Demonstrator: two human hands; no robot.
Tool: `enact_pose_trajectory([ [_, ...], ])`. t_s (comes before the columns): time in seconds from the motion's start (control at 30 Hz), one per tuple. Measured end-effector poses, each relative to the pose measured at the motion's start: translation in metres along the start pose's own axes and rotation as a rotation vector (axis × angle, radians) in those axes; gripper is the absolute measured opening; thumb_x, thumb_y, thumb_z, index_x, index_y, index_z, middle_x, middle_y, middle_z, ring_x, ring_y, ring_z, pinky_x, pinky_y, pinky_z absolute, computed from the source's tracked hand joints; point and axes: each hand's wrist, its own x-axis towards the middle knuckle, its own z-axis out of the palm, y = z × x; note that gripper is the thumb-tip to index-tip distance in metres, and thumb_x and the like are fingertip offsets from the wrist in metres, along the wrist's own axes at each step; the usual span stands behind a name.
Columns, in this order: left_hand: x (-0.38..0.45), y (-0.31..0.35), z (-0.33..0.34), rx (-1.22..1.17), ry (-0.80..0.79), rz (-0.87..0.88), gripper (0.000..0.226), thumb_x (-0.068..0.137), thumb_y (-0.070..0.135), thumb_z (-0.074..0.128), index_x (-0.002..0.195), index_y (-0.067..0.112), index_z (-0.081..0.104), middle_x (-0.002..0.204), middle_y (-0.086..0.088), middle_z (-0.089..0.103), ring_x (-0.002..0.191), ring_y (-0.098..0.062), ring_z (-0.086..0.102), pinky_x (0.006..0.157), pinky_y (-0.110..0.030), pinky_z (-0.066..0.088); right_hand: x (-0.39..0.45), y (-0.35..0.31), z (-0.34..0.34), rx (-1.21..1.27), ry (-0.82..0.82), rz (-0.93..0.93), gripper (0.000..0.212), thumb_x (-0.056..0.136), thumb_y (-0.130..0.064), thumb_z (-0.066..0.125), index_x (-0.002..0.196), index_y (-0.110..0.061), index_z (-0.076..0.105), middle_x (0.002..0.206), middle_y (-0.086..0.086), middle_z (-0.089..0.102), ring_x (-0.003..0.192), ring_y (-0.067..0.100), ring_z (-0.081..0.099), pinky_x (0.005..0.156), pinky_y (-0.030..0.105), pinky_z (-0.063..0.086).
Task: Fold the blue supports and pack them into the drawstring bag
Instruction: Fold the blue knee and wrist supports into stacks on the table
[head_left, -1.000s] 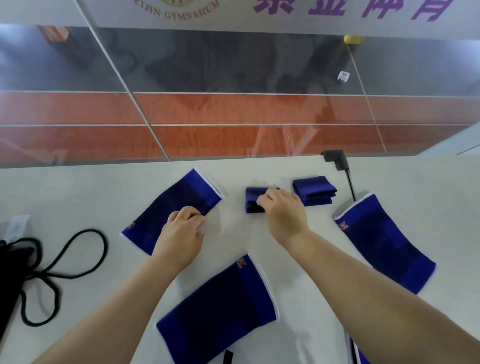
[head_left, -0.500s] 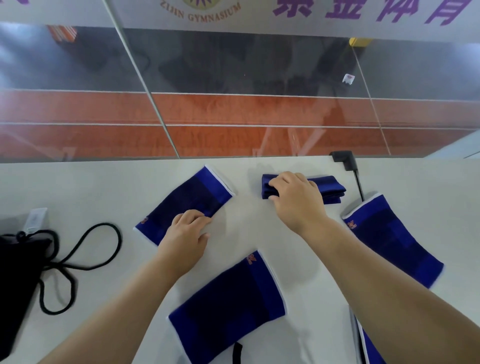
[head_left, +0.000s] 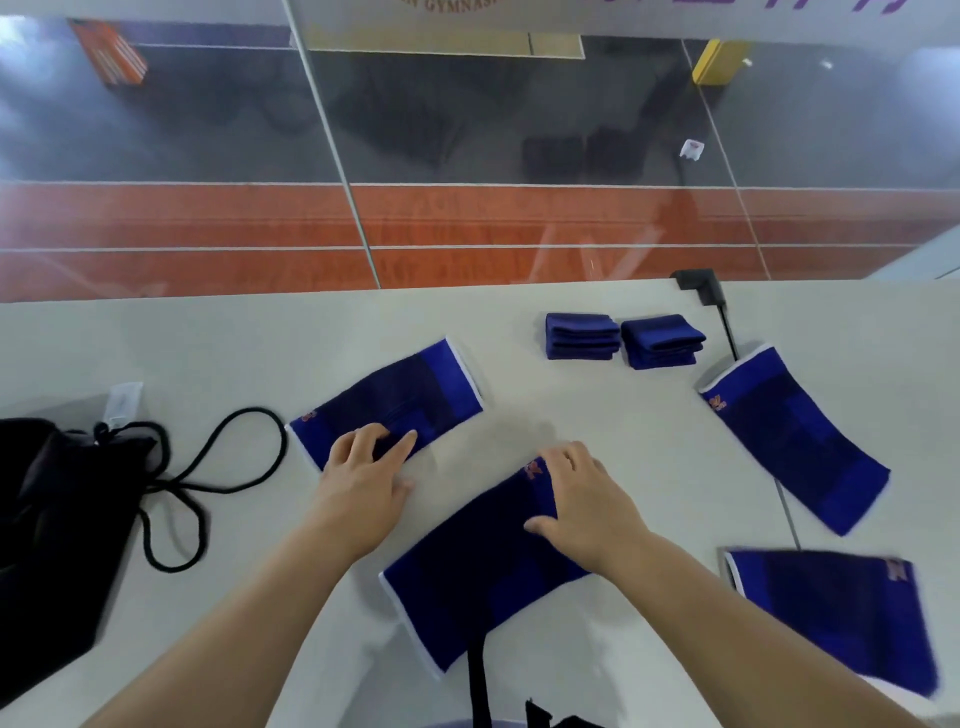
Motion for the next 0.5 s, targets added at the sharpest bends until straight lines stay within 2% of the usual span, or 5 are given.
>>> enact_pose_trajectory([
  [0.17, -0.009, -0.013, 0.001, 0.085, 0.002, 0.004, 0.047, 0.096, 0.036, 0.039, 0.142, 0.033, 0.035, 0.153, 0.004, 0.024, 0.142, -0.028, 0.01, 0.117, -0.043, 0.012, -0.016, -0.003, 0.019, 0.066, 0.026, 0.232, 0.06, 0.084, -0.025, 0.07, 0.13, -0.014, 0.032, 0.127, 0.009, 0.036, 0.089, 0.023, 0.057, 0.075, 0.033, 0.054],
  [0.27, -0.012, -0.017, -0.002, 0.108, 0.02, 0.013, 0.041, 0.096, 0.031, 0.036, 0.136, 0.033, 0.042, 0.156, 0.012, 0.022, 0.137, -0.023, 0.018, 0.112, -0.042, 0.016, -0.021, 0.0, 0.02, 0.059, 0.058, 0.322, 0.061, 0.085, -0.029, 0.068, 0.133, -0.015, 0.032, 0.128, 0.009, 0.042, 0.101, 0.026, 0.055, 0.079, 0.035, 0.052],
  [0.33, -0.011, -0.018, -0.004, 0.05, 0.007, 0.034, 0.035, 0.097, 0.029, 0.037, 0.13, 0.026, 0.05, 0.155, 0.012, 0.025, 0.135, -0.022, 0.023, 0.111, -0.038, 0.02, -0.023, 0.001, 0.019, -0.005, 0.085, 0.38, 0.061, 0.085, -0.034, 0.067, 0.133, -0.015, 0.033, 0.129, 0.009, 0.045, 0.11, 0.028, 0.049, 0.084, 0.035, 0.048],
  [0.43, -0.011, -0.017, -0.007, -0.059, 0.024, 0.075, 0.027, 0.097, 0.027, 0.045, 0.117, 0.015, 0.059, 0.149, 0.003, 0.037, 0.131, -0.025, 0.03, 0.109, -0.031, 0.025, -0.027, 0.003, 0.022, 0.037, 0.095, 0.451, 0.058, 0.086, -0.031, 0.067, 0.131, -0.012, 0.036, 0.126, 0.011, 0.045, 0.11, 0.029, 0.048, 0.084, 0.036, 0.047],
  [0.5, -0.012, -0.015, -0.006, -0.053, 0.04, 0.107, 0.034, 0.096, 0.03, 0.047, 0.125, 0.015, 0.053, 0.143, 0.001, 0.042, 0.126, -0.027, 0.033, 0.107, -0.03, 0.026, -0.03, 0.005, 0.024, 0.118, 0.091, 0.476, 0.054, 0.085, -0.027, 0.069, 0.128, -0.01, 0.039, 0.124, 0.012, 0.045, 0.107, 0.03, 0.052, 0.084, 0.037, 0.049],
])
